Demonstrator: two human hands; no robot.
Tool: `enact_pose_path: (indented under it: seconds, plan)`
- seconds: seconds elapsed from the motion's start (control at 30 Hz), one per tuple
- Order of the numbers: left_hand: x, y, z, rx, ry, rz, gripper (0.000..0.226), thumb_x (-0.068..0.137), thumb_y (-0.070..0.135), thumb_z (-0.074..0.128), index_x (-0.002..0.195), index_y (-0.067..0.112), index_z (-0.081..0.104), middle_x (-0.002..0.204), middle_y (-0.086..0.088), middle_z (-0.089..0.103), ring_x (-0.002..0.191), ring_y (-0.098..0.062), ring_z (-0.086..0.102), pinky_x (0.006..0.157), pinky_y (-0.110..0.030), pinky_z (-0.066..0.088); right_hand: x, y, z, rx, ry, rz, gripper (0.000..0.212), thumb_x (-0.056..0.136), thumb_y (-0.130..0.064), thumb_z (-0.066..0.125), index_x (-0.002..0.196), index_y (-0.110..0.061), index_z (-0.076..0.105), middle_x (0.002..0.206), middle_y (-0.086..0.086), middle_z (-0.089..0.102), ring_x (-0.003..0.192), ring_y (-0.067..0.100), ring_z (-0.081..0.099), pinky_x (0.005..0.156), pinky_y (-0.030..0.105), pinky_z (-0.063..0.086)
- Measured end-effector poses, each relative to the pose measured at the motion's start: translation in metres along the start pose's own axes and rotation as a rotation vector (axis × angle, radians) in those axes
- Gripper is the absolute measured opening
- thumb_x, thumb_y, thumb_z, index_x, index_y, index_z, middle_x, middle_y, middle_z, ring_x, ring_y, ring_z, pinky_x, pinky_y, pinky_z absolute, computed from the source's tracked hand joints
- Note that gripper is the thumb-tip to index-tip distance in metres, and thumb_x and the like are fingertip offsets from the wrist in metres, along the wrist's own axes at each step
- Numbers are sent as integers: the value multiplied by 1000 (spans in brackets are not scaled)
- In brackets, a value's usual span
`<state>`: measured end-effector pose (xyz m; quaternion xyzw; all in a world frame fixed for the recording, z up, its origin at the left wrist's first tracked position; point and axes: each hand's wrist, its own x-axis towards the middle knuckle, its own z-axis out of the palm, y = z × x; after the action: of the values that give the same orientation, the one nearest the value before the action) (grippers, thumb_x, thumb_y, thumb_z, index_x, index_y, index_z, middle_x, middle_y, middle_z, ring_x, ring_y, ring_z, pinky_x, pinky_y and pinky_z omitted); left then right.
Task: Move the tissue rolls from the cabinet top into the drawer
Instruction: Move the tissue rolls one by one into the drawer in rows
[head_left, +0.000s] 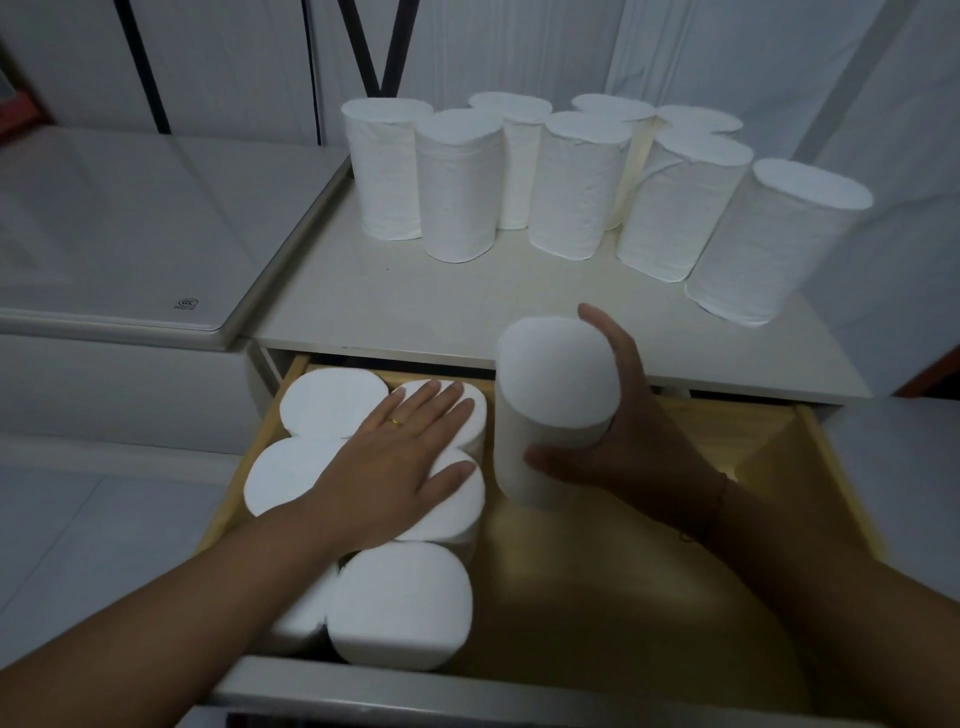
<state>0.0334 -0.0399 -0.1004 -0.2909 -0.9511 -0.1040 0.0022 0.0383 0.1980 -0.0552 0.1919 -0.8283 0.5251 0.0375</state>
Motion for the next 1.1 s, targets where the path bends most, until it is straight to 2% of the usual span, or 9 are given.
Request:
enact_pose_path:
  seconds: [0.07, 0.2, 0.3, 0.5, 0.63, 0.8, 0.9, 1.0, 1.1]
  plan:
    - [0, 0, 0, 1, 2, 1, 69, 89, 62, 4, 150, 30, 5, 154, 14, -7, 142, -4, -15, 113, -24, -15, -6, 15, 8, 3, -12, 39, 114, 55, -19, 87, 140, -20, 11, 133, -18, 33, 117, -15, 40, 90, 4, 41]
    - [-1, -1, 2, 9, 4, -2, 66, 92, 60, 9, 150, 29, 6, 154, 14, -7, 142, -4, -14, 114, -24, -14, -15, 43, 21, 23, -40, 86, 104, 58, -7, 87, 138, -12, 21, 136, 4, 39, 121, 9, 46, 96, 24, 49]
    - [0, -2, 2, -1, 3, -2, 68, 90, 61, 6, 150, 29, 6, 155, 14, -7, 143, -4, -13, 115, -26, -11, -19, 57, 31, 10, -37, 98, 100, 57, -12, 88, 135, -17, 25, 135, 1, 40, 120, 10, 46, 95, 25, 50]
    - [0, -2, 3, 6, 3, -1, 68, 90, 62, 5, 150, 29, 5, 155, 14, -7, 143, -4, -14, 115, -26, -11, -26, 73, 42, 3, 29, 119, 98, 55, -27, 89, 131, -33, 28, 131, -20, 40, 119, 0, 45, 92, 13, 47]
    - [0, -2, 3, 2, 5, -4, 66, 91, 60, 9, 150, 29, 6, 155, 14, -6, 143, -4, -13, 116, -27, -10, -28, 77, 42, 3, 12, 153, 105, 56, -28, 89, 137, -35, 21, 135, -18, 37, 122, 1, 43, 95, 18, 47]
    - [0, -1, 3, -5, 13, -1, 66, 92, 58, 12, 150, 28, 8, 154, 13, -5, 143, -5, -11, 116, -28, -8, -18, 65, 14, -218, -242, 146, 112, 57, -33, 88, 141, -35, 15, 140, -16, 29, 123, 1, 34, 99, 28, 44]
    - [0, -1, 2, -3, 15, 3, 65, 92, 58, 13, 150, 27, 9, 155, 12, -4, 144, -6, -9, 116, -27, -9, -2, 51, -6, -418, -462, 34, 107, 60, -34, 86, 139, -40, 14, 146, -7, 28, 127, 4, 27, 107, 26, 31]
    - [0, -1, 2, 7, 17, 7, 67, 92, 60, 10, 150, 27, 10, 155, 11, -3, 144, -6, -8, 115, -26, -9, 17, 38, -14, -532, -588, -47, 102, 64, -33, 84, 144, -27, 21, 149, -4, 26, 133, 7, 25, 111, 25, 24]
    - [0, 0, 2, 2, 19, 4, 67, 92, 60, 11, 150, 26, 12, 156, 11, -1, 144, -6, -8, 115, -26, -9, 30, 30, -14, -580, -674, -80, 99, 65, -32, 84, 145, -23, 26, 149, -6, 32, 135, 10, 29, 114, 27, 24]
